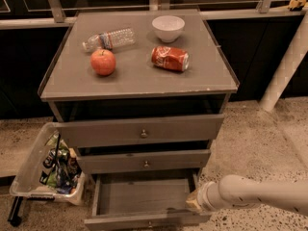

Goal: Close bottom drawer

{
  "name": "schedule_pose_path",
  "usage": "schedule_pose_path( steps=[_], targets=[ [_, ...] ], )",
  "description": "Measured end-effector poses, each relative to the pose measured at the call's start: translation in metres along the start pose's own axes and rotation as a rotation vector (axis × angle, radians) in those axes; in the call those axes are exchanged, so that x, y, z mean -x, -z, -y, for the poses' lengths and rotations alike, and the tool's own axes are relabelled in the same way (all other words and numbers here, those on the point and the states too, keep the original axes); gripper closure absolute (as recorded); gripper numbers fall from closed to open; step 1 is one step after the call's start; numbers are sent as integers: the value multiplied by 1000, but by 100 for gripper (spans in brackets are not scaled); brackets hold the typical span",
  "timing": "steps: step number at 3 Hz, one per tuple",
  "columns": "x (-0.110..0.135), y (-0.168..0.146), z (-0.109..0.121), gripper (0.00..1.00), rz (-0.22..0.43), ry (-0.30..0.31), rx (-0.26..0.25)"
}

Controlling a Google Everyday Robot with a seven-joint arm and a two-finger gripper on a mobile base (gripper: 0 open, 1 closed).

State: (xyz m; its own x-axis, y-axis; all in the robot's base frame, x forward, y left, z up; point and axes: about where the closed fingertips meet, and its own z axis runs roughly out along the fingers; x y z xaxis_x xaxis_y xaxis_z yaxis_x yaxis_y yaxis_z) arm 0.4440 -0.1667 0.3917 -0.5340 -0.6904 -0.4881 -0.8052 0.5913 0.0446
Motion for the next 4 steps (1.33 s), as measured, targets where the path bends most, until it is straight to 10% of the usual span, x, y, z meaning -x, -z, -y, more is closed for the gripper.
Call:
schedule_pose_path(
  steps=[4],
  targets=[
    [-35,-57,7,100,121,148,-3]
  ],
)
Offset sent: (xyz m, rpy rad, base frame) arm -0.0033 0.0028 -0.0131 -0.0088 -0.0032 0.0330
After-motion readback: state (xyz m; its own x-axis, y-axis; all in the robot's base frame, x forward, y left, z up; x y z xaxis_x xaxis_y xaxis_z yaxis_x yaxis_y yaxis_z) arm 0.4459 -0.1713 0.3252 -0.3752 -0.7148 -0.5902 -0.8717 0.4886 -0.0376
